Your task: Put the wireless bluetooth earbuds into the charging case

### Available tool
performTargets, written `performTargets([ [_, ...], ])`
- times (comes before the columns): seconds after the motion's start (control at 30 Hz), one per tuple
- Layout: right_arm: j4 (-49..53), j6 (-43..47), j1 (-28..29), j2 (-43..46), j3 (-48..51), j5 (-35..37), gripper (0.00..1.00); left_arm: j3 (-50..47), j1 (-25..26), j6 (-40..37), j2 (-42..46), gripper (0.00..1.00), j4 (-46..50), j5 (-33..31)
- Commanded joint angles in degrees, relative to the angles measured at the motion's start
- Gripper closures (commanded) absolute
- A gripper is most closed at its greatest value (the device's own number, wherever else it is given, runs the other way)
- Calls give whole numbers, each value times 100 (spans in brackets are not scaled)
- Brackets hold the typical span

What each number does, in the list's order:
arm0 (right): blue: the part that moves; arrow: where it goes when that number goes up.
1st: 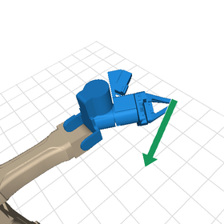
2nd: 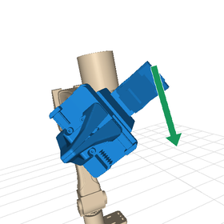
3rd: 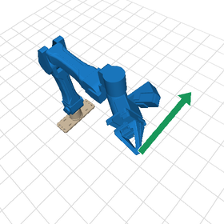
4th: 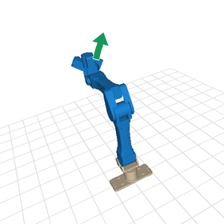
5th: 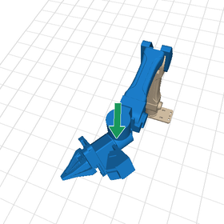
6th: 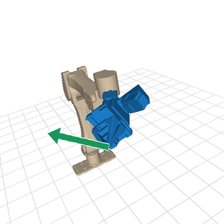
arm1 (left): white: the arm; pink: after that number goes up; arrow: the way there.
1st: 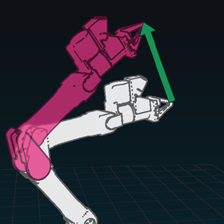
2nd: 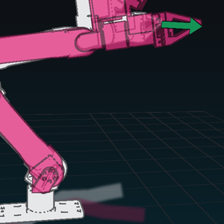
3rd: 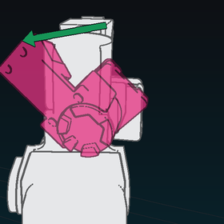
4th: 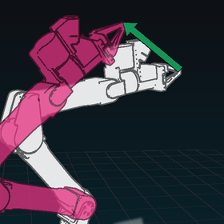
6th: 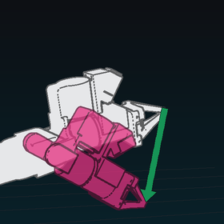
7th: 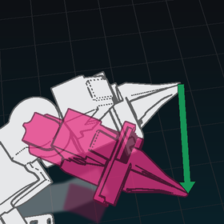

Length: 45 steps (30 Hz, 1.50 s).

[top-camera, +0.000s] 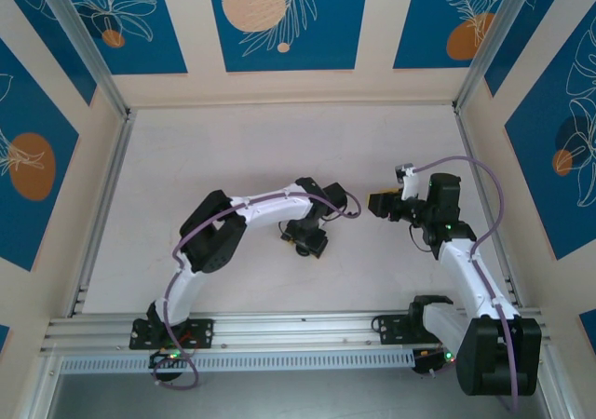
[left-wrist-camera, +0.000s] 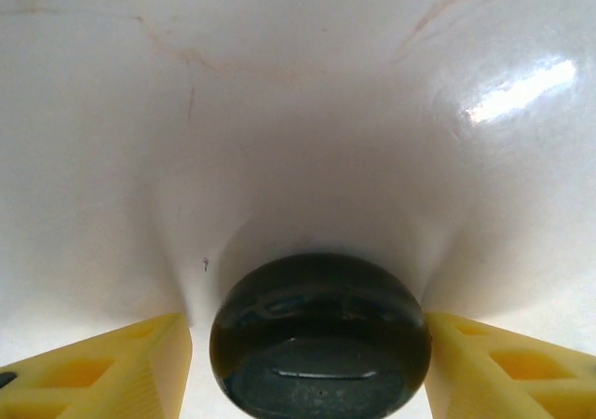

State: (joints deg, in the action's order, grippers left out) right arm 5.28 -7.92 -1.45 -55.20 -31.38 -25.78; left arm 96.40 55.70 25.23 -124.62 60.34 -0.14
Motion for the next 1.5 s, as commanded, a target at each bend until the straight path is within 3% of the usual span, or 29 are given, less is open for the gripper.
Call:
performTargets([
  [0.0,104,100,39,173,67,-17,50,22,82,-79,-105,41,1,-109],
  [0.13,163,115,40,295,80,6,50,-7,81,-122,-68,58,-49,-108],
  [0.43,136,-7,44,700,195,155,49,-293,83,-426,362,62,-223,-398],
  [0.57,70,-603,40,866,275,800,44,-702,81,-1027,872,65,-502,-816],
  [0.7,134,-1012,31,841,222,776,44,-1542,73,-1761,1673,65,-1330,-856],
  [1.0,554,-893,74,799,121,-386,46,-4186,53,-3490,3779,62,-4439,-42],
  [1.17,1063,-706,182,656,4,-951,47,-5254,2,-4207,4487,62,-6052,273],
  [1.27,1273,-748,376,505,-44,-1199,49,-5522,1,-4656,4595,62,-6516,524],
  [1.47,1038,-1191,1211,255,61,-1125,50,-5412,12,-5032,4420,63,-6407,783],
])
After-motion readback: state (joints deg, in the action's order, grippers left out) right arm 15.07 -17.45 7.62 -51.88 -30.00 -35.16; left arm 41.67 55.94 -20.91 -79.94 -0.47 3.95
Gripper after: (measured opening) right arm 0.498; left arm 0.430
